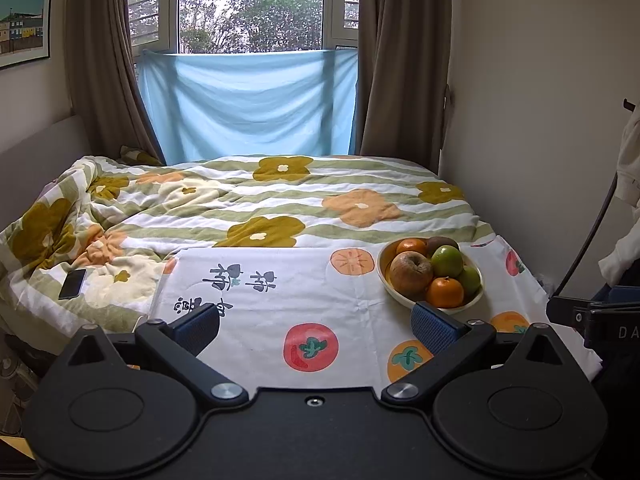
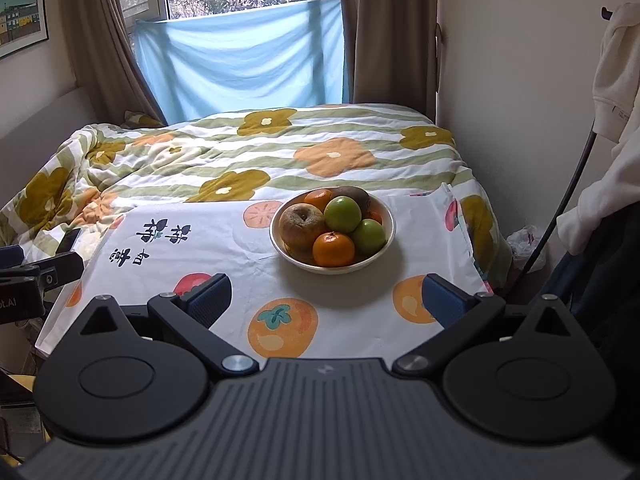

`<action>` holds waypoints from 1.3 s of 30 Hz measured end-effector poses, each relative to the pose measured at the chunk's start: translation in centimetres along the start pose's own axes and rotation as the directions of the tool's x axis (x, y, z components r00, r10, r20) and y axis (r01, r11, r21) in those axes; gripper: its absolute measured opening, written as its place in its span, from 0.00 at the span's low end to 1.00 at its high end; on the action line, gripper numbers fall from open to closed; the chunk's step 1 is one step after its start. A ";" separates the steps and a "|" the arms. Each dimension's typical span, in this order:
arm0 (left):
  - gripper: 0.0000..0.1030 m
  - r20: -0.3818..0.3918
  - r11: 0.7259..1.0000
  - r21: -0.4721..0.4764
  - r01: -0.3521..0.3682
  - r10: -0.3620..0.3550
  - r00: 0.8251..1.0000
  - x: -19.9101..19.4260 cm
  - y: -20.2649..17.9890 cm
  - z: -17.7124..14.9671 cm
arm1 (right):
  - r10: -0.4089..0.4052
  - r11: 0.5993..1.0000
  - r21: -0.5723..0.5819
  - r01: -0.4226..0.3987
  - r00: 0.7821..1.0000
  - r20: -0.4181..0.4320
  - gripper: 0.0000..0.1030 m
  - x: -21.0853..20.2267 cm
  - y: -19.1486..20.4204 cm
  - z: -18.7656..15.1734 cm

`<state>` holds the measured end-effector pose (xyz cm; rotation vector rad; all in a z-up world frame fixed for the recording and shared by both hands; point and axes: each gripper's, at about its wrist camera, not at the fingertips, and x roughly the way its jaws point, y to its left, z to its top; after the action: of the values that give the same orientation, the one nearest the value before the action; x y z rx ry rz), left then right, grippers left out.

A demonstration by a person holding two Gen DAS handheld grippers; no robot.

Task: Organize fruits

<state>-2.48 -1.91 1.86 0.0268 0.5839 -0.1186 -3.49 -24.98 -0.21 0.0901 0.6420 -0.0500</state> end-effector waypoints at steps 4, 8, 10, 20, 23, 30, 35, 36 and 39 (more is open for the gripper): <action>1.00 0.009 1.000 0.004 -0.004 0.004 1.000 -0.2 0.1 0.1 | -0.001 1.000 0.001 0.001 1.000 -0.002 1.00 0.0 0.0 0.0; 1.00 0.016 1.000 0.010 -0.012 0.012 1.000 -0.2 0.0 0.2 | -0.002 1.000 0.000 0.002 1.000 -0.003 1.00 0.0 0.0 0.0; 1.00 0.018 1.000 0.012 -0.014 0.014 1.000 -0.2 0.1 0.2 | -0.002 1.000 0.000 0.002 1.000 -0.004 1.00 0.1 -0.1 0.1; 1.00 0.020 1.000 0.020 -0.014 0.014 1.000 -0.2 0.1 0.2 | -0.005 1.000 0.009 0.005 1.000 -0.014 1.00 0.5 -0.4 -0.1; 1.00 0.018 1.000 0.023 -0.010 0.009 1.000 -0.1 0.1 0.2 | -0.007 1.000 0.013 0.007 1.000 -0.019 1.00 0.6 -0.5 -0.1; 1.00 0.019 1.000 0.031 0.000 0.000 1.000 -0.2 0.0 0.2 | -0.009 1.000 0.017 0.010 1.000 -0.020 1.00 0.7 -0.6 0.0; 1.00 0.022 0.999 0.039 -0.007 0.006 1.000 -0.1 -0.2 0.1 | -0.012 1.000 0.020 0.013 1.000 -0.024 1.00 0.9 -0.5 0.0; 1.00 0.028 0.999 0.043 -0.007 0.006 1.000 -0.1 -0.3 0.1 | -0.012 1.000 0.019 0.012 1.000 -0.024 1.00 0.9 -0.5 0.0; 1.00 0.051 0.998 0.060 -0.010 0.007 0.999 -0.4 -0.4 0.1 | -0.013 1.000 0.018 0.014 1.000 -0.025 1.00 0.9 -0.5 -0.1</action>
<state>-2.81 -2.28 2.12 0.0844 0.5297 -0.1280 -2.82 -25.46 -0.85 0.1042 0.6674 -0.0680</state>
